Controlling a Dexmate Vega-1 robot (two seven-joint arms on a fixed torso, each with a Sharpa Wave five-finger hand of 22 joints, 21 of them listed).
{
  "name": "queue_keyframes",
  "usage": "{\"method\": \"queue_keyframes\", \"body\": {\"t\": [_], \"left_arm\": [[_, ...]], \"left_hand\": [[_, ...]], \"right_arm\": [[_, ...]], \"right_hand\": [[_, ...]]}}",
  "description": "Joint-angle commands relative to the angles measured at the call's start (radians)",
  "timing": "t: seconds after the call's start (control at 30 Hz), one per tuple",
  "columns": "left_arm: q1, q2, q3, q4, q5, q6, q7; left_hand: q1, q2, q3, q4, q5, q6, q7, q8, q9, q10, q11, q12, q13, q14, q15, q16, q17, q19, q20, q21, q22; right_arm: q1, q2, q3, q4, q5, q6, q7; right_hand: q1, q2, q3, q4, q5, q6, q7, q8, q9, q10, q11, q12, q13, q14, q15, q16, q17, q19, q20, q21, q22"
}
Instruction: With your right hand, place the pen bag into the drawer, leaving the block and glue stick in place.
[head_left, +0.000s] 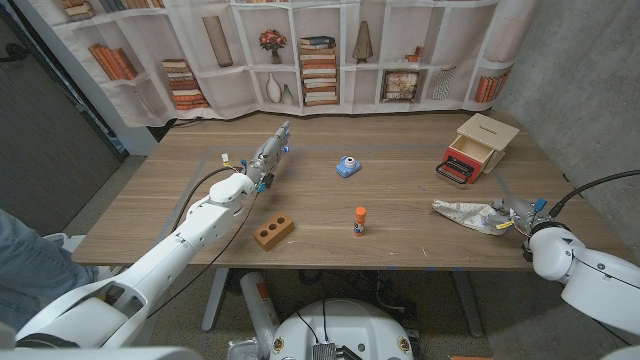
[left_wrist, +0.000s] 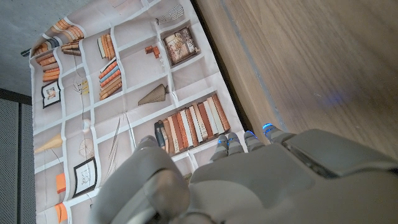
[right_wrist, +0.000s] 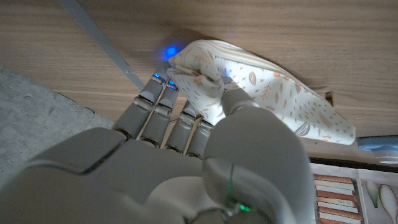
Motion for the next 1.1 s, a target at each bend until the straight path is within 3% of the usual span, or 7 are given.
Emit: {"method": "queue_keyframes", "body": {"t": [0.03, 0.57, 1.1], "left_arm": [[0.003, 0.007, -0.004, -0.007, -0.003, 0.005, 0.001], [-0.005, 0.008, -0.004, -0.003, -0.001, -0.002, -0.008], [-0.027, -0.001, -0.001, 0.011, 0.001, -0.003, -0.017]], "left_hand": [[0.003, 0.014, -0.004, 0.000, -0.002, -0.006, 0.000, 0.002, 0.005, -0.008, -0.002, 0.002, 0.005, -0.022, 0.005, 0.000, 0.004, -0.108, 0.002, 0.003, 0.002], [0.006, 0.017, -0.006, 0.000, -0.003, -0.004, 0.000, 0.003, 0.005, -0.006, 0.001, 0.003, 0.005, -0.022, 0.005, 0.001, 0.004, -0.109, -0.003, 0.004, 0.002], [0.010, 0.020, -0.009, -0.001, -0.004, 0.000, 0.002, 0.005, 0.005, -0.003, 0.001, 0.004, 0.005, -0.019, 0.000, 0.002, 0.003, -0.107, -0.012, 0.005, 0.002]], "right_arm": [[0.005, -0.003, -0.021, -0.008, 0.004, -0.004, -0.077], [-0.008, -0.003, 0.000, -0.062, 0.010, -0.060, -0.114], [0.023, -0.023, 0.003, -0.104, 0.009, -0.119, -0.117]], "right_hand": [[0.002, 0.015, 0.005, -0.003, 0.005, 0.016, -0.002, 0.008, 0.002, 0.016, -0.005, 0.006, 0.003, 0.017, -0.126, 0.005, 0.002, 0.015, -0.004, 0.007, 0.005], [0.003, 0.020, 0.007, -0.003, 0.007, 0.020, -0.002, 0.004, 0.003, 0.020, -0.010, 0.001, 0.003, 0.031, -0.123, 0.000, 0.001, 0.011, -0.003, 0.004, 0.005], [-0.004, 0.026, 0.005, 0.002, 0.009, 0.040, -0.003, 0.004, 0.005, 0.036, -0.010, -0.002, 0.003, 0.048, -0.121, -0.006, 0.001, 0.005, 0.004, 0.000, 0.005]]}}
